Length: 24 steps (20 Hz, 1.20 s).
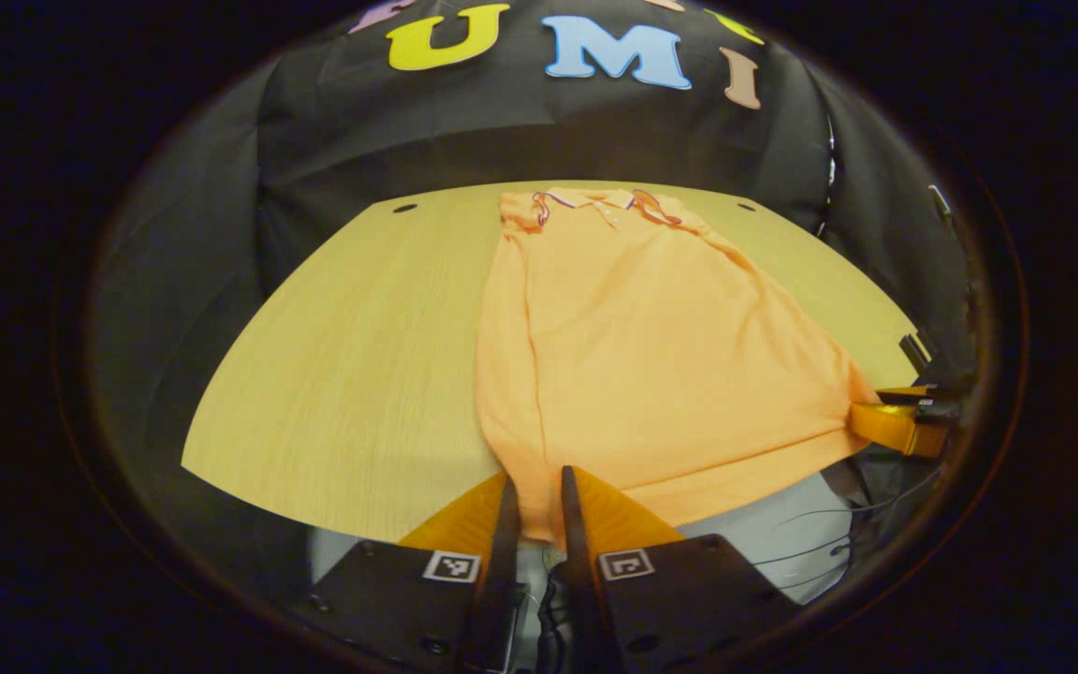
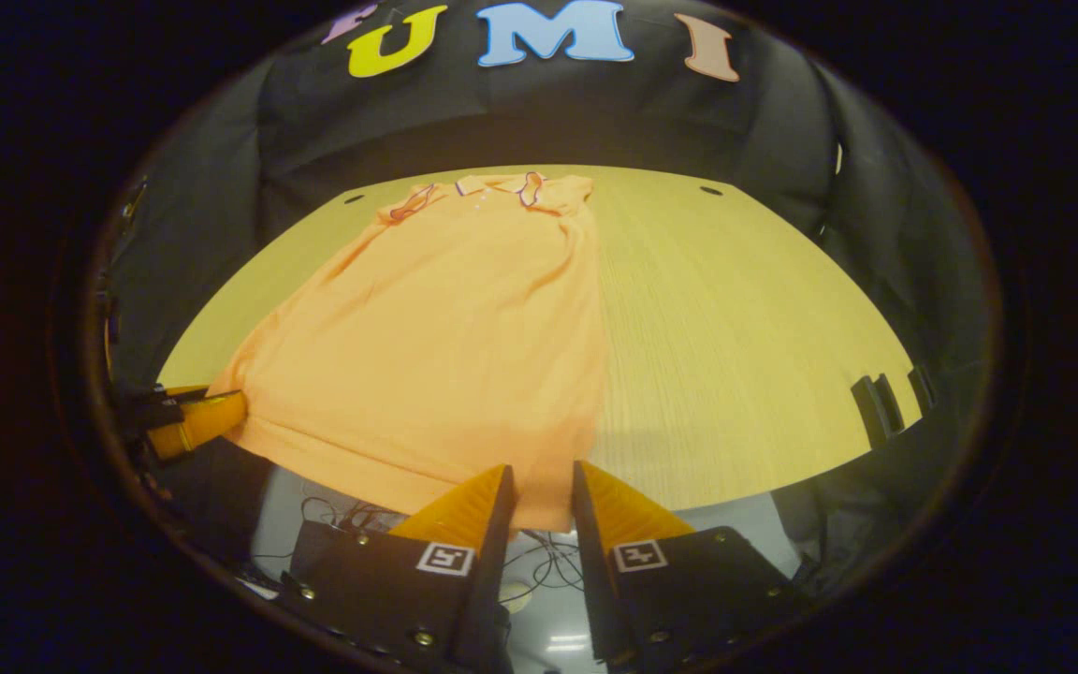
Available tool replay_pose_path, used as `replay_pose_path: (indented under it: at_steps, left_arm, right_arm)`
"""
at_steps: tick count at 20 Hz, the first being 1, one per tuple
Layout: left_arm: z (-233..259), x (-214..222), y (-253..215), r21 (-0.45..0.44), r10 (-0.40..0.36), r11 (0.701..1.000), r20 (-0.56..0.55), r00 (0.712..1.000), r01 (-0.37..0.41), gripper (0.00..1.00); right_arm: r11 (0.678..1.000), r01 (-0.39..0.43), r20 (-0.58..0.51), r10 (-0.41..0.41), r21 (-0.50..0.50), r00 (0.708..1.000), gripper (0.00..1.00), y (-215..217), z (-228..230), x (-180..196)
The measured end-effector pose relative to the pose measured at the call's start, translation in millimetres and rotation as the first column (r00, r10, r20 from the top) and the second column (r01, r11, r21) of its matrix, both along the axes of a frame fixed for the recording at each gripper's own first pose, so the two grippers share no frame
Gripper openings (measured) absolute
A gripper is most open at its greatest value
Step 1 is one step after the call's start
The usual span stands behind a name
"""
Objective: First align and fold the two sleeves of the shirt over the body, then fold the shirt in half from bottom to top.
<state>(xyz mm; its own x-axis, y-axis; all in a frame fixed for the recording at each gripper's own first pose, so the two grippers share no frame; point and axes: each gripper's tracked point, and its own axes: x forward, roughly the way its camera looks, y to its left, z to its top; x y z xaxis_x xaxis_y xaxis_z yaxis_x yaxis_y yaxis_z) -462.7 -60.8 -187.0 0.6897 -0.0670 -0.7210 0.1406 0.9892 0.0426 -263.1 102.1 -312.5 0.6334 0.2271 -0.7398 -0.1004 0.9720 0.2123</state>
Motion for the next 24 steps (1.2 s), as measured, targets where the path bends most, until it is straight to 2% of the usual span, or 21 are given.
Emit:
replay_pose_path:
  at_steps: [1, 2, 3, 4, 5, 7, 9, 13, 20, 24]
  left_arm:
    - [-1.3, 1.8, -0.2, 0.008, 0.003, 1.000, -0.001, 1.000, -0.003, 0.22]
    - [-2.1, 2.4, -0.6, 0.014, -0.001, 1.000, -0.003, 1.000, 0.001, 0.12]
    - [-1.6, 3.1, -1.1, 0.013, 0.006, 1.000, 0.000, 1.000, -0.006, 0.12]
    - [-0.1, 1.7, -0.5, 0.007, 0.013, 1.000, -0.008, 1.000, -0.013, 0.07]
    - [-0.3, 4.0, 1.9, 0.006, 0.024, 1.000, -0.016, 1.000, -0.024, 0.06]
    - [4.0, 6.0, 2.1, -0.012, 0.056, 0.998, -0.021, 0.998, -0.056, 0.06]
    - [17.6, 10.5, -1.9, -0.024, 0.069, 0.997, -0.005, 0.998, -0.069, 0.06]
    - [53.1, 33.8, -10.1, -0.013, 0.051, 0.999, 0.071, 0.996, -0.050, 0.06]
    - [120.3, 112.2, -25.6, -0.057, 0.026, 0.998, 0.191, 0.981, -0.015, 0.06]
    - [137.8, 166.4, -33.1, -0.089, 0.016, 0.996, 0.218, 0.976, 0.004, 0.06]
  right_arm:
    - [1.000, 0.017, -0.008, -0.017, 0.024, 1.000, 0.32, -0.4, -1.5, -0.2]
    - [0.999, 0.023, -0.021, -0.022, 0.048, 1.000, 0.19, -0.8, -1.3, -0.3]
    - [0.998, 0.030, -0.026, -0.028, 0.060, 0.999, 0.19, -2.6, -2.4, 0.8]
    - [0.993, 0.058, -0.042, -0.054, 0.098, 0.998, 0.11, -3.5, -5.5, 0.6]
    - [0.990, 0.065, -0.066, -0.057, 0.125, 0.996, 0.03, 0.2, -2.1, 1.8]
    - [0.984, 0.073, -0.068, -0.062, 0.161, 0.996, 0.03, -0.7, 3.5, 7.3]
    - [0.985, 0.062, -0.026, -0.059, 0.160, 0.998, 0.02, -5.7, 20.0, 13.7]
    - [0.983, 0.037, 0.055, -0.047, 0.179, 0.997, 0.02, -6.5, 62.0, 34.6]
    - [0.982, 0.048, 0.155, -0.077, 0.182, 0.985, 0.02, -16.5, 118.3, 93.7]
    - [0.980, 0.060, 0.187, -0.097, 0.192, 0.978, 0.02, -17.4, 141.3, 136.4]
